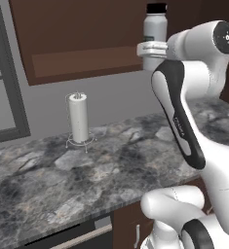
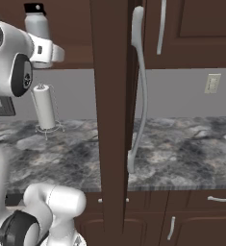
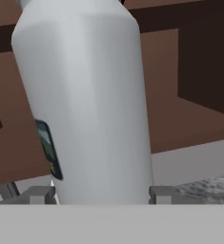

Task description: Pick the water bottle, boxed drink, can from the counter and place them in the open cabinet.

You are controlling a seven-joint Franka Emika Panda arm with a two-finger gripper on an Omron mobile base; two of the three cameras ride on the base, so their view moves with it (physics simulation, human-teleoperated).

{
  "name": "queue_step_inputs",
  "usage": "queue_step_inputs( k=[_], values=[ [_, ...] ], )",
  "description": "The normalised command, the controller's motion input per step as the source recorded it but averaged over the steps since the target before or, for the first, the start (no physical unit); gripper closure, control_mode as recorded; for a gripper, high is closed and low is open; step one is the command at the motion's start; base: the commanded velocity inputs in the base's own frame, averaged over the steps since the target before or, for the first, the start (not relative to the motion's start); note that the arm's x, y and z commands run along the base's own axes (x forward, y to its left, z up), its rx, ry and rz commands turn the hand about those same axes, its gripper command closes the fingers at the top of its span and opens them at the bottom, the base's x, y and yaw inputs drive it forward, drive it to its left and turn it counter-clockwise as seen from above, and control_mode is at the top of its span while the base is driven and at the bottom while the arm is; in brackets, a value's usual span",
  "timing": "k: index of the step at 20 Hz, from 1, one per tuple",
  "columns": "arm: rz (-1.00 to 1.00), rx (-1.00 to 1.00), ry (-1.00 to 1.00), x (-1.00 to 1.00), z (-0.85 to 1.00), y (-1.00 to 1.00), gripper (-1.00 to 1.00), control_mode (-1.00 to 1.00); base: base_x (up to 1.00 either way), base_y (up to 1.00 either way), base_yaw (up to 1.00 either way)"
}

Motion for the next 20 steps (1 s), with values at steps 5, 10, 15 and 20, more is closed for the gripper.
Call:
queue_step_inputs(
  k=[5,10,15,20],
  values=[
    [0.0,0.0,0.0,0.41,0.0,0.05,1.0,-1.0,0.0,0.0,0.0],
    [0.0,0.0,0.0,0.63,0.0,0.04,1.0,-1.0,0.0,0.0,0.0],
    [0.0,0.0,0.0,0.63,0.0,0.0,1.0,-1.0,0.0,0.0,0.0],
    [0.0,0.0,0.0,0.59,0.0,0.0,1.0,-1.0,0.0,0.0,0.0]
  ],
)
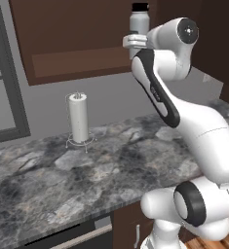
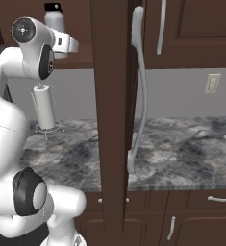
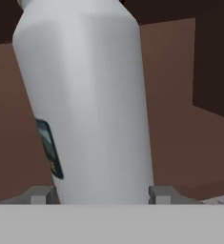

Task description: Pick the water bottle, boxed drink, can from the counter and place them in the open cabinet.

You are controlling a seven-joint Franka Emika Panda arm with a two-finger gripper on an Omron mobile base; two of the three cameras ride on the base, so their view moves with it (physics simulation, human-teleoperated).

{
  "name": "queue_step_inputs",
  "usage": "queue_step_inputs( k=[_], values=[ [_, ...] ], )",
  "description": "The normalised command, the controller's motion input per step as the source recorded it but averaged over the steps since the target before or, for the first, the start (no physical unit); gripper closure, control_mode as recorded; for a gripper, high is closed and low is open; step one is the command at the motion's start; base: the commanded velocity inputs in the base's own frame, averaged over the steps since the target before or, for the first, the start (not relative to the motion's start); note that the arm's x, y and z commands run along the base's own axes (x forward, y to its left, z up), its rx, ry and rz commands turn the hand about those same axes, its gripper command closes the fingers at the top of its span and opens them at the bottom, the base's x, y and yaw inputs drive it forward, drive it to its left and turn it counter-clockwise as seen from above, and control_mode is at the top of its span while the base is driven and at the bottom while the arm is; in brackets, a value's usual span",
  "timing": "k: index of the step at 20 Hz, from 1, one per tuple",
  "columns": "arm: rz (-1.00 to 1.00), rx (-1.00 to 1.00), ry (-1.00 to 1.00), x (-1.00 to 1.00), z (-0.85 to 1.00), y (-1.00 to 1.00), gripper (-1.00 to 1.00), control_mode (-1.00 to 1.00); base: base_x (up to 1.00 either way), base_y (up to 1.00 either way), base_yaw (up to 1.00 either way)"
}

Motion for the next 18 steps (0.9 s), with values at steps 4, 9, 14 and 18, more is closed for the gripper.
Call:
queue_step_inputs(
  k=[4,9,14,18],
  values=[
    [0.0,0.0,0.0,0.54,0.0,0.03,1.0,-1.0,0.0,0.0,0.0],
    [0.0,0.0,0.0,0.58,0.0,0.02,1.0,-1.0,0.0,0.0,0.0],
    [0.0,0.0,0.0,0.51,0.0,0.0,1.0,-1.0,0.0,0.0,0.0],
    [0.0,0.0,-0.05,0.2,-0.19,0.0,1.0,-1.0,0.0,0.0,0.0]
  ],
)
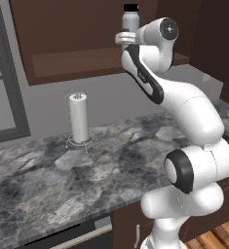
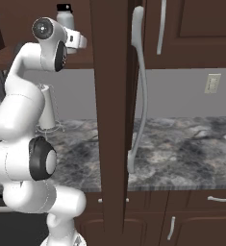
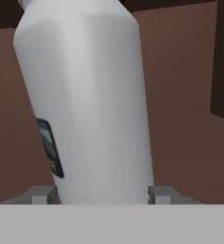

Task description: Pick the water bottle, boxed drink, can from the counter and place them in the open cabinet.

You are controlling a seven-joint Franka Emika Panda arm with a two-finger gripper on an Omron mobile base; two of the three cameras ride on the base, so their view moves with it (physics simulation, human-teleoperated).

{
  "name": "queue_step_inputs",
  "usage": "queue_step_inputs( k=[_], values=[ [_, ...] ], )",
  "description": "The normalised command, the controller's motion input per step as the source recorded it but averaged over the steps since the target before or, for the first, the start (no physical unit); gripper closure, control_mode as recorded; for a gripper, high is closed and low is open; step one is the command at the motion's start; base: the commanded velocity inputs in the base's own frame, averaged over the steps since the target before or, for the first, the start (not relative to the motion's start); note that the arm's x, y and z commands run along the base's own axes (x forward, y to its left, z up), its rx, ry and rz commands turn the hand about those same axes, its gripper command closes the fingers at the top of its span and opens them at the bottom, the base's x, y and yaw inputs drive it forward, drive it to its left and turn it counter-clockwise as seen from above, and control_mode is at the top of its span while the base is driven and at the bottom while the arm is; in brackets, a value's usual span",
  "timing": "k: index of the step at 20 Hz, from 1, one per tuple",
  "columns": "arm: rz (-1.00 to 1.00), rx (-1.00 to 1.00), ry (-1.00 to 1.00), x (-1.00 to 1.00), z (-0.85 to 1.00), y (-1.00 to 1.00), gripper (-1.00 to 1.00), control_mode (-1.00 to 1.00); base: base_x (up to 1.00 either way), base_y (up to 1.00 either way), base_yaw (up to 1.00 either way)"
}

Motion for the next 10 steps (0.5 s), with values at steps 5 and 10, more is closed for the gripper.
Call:
queue_step_inputs(
  k=[5,10],
  values=[
    [0.0,0.0,-0.04,0.0,-0.29,0.0,1.0,-1.0,0.0,0.0,0.0],
    [0.0,-0.03,-0.04,0.0,-0.32,0.0,1.0,-1.0,0.0,0.0,0.0]
  ],
)
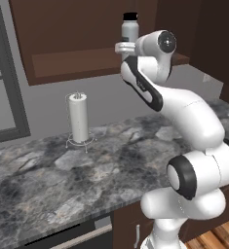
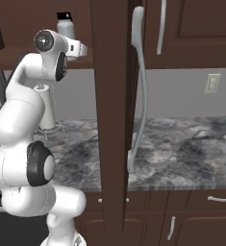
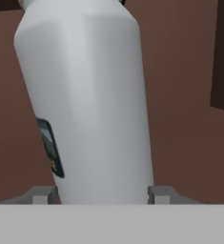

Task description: Pick the water bottle, boxed drink, can from the counter and place them in the open cabinet.

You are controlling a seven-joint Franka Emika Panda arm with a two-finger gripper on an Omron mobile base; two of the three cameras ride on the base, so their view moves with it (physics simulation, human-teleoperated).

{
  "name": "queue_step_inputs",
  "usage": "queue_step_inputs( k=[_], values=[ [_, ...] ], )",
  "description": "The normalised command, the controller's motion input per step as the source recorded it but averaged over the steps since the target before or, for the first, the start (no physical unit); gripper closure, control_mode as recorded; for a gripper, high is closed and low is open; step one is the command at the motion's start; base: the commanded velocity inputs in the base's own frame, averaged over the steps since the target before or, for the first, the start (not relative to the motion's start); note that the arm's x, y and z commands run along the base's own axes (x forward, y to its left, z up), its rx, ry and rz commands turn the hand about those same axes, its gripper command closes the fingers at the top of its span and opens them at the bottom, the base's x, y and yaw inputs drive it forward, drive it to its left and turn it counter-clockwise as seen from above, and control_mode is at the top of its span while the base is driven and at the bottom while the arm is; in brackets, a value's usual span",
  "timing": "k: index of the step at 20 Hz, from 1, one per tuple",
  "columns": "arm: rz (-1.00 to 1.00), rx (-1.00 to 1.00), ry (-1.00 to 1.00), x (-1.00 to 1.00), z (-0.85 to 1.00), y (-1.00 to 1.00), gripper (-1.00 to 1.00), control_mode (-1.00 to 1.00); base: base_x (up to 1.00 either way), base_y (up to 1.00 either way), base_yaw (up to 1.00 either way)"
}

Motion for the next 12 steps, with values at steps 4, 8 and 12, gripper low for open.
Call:
queue_step_inputs(
  k=[4,8,12],
  values=[
    [0.0,-0.01,-0.03,0.03,-0.17,0.0,1.0,-1.0,0.0,0.0,0.0],
    [0.0,0.0,0.0,0.19,-0.02,0.03,1.0,-1.0,0.0,0.0,0.0],
    [-0.02,0.0,0.0,0.43,0.0,0.02,1.0,-1.0,0.0,0.0,0.0]
  ],
)
